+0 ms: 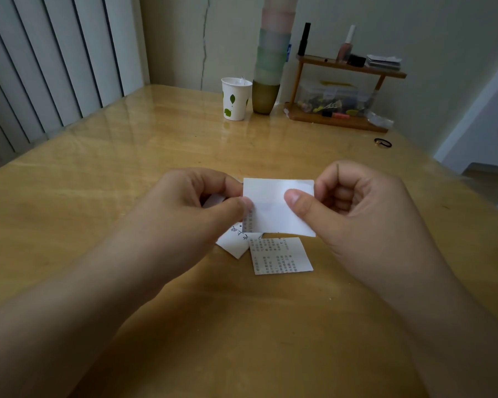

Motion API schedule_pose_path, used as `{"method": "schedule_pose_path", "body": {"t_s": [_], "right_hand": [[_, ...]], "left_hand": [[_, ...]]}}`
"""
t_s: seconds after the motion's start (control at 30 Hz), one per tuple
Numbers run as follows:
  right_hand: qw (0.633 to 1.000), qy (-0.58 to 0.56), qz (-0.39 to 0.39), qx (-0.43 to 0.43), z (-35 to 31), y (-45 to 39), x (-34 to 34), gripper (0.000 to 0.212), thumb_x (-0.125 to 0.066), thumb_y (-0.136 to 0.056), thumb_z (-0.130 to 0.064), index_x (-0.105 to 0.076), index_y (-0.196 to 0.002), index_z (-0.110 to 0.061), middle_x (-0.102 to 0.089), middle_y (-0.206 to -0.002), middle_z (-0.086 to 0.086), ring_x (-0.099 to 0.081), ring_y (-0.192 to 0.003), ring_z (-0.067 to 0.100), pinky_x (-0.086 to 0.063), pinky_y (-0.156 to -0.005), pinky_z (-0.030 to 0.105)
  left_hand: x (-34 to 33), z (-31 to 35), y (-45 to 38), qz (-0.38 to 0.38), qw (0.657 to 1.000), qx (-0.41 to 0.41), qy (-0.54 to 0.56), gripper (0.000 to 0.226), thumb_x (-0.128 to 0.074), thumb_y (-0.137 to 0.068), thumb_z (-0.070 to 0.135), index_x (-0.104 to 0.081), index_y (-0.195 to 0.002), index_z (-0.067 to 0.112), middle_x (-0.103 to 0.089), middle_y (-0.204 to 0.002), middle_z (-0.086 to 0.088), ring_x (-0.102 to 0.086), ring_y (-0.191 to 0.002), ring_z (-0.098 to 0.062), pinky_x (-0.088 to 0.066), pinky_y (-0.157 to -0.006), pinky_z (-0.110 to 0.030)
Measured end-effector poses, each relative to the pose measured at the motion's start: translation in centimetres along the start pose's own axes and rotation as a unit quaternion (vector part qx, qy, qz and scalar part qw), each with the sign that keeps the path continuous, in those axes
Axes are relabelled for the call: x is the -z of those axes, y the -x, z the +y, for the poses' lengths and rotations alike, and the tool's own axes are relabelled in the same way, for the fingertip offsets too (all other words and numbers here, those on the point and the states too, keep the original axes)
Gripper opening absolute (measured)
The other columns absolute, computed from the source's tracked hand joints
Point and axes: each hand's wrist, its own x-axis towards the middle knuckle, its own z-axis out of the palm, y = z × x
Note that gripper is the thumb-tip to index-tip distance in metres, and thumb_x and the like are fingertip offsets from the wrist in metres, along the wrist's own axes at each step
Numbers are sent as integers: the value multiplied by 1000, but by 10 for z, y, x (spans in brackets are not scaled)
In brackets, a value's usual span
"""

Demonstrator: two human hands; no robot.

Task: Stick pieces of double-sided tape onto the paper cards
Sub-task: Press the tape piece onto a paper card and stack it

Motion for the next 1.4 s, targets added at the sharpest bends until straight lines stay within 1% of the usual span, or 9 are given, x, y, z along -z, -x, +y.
{"method": "schedule_pose_path", "body": {"t_s": [0.13, 0.4, 0.6, 0.73, 0.83, 0.93, 1.1, 1.23, 1.4], "right_hand": [[1000, 2, -1, 2, 0, 0, -1, 27, -69, -71, -34, -51, -60, -18, -53, -51, -10, -46, -49, 2, -41, -50, 18], [1000, 3, 4, -2, 0, 0, -1, 26, -69, -70, -35, -52, -61, -17, -53, -53, -8, -47, -51, 4, -44, -52, 22], [1000, -1, 4, -7, -1, -1, 0, 25, -71, -72, -31, -53, -62, -15, -54, -54, -5, -48, -51, 5, -44, -52, 22], [1000, -3, 5, -7, -1, -1, 2, 25, -72, -73, -30, -55, -64, -14, -58, -59, 2, -52, -55, 15, -46, -54, 27], [999, -26, 12, -14, -1, -3, 3, 21, -69, -73, -29, -58, -65, -13, -62, -61, 3, -54, -57, 9, -45, -53, 21], [998, -49, 18, -21, -2, -5, 4, 17, -69, -74, -25, -61, -63, -16, -61, -56, -5, -51, -51, 0, -40, -48, 11], [998, -49, 23, -27, 0, -4, 4, 17, -73, -77, -21, -63, -64, -16, -68, -65, 1, -57, -56, 4, -45, -52, 13], [998, -54, 27, -27, -1, -4, 4, 17, -74, -77, -18, -64, -65, -13, -68, -66, 4, -58, -56, 5, -46, -52, 13], [998, -48, 27, -24, -2, -4, 4, 15, -74, -76, -19, -64, -64, -16, -70, -68, 0, -62, -59, 6, -50, -56, 14]], "left_hand": [[0, -1, 0, -3, 1000, 1, -1, 15, -64, -79, 23, -68, -64, 22, -40, -47, 7, -33, -53, -20, -28, -53, -32], [0, 0, -1, -17, 1000, 4, 0, 12, -62, -72, 29, -68, -65, 20, -41, -51, 2, -35, -51, -17, -32, -42, -21], [1, 0, 0, -15, 1000, 9, 4, 12, -64, -75, 27, -68, -65, 21, -39, -52, 1, -35, -52, -18, -32, -46, -23], [1, 1, 0, -11, 1000, 6, 12, 14, -64, -76, 26, -68, -63, 22, -42, -51, 2, -37, -52, -18, -32, -47, -26], [1, 2, -1, -6, 1000, 1, 16, 18, -64, -79, 22, -67, -61, 22, -40, -49, 4, -35, -50, -15, -30, -44, -22], [2, 2, -1, -4, 1000, 3, 20, 22, -64, -82, 18, -68, -60, 23, -41, -48, 4, -34, -49, -13, -27, -45, -20], [2, 4, 0, -12, 999, 8, 31, 20, -62, -82, 19, -70, -63, 22, -40, -55, -5, -32, -53, -18, -25, -49, -24], [2, 4, 0, -8, 999, 8, 32, 16, -63, -78, 25, -70, -65, 19, -44, -50, 1, -34, -49, -13, -28, -46, -24], [1, 2, 0, -1, 1000, 1, 23, 23, -64, -79, 32, -67, -60, 19, -43, -44, 8, -34, -46, -12, -27, -49, -25]]}}
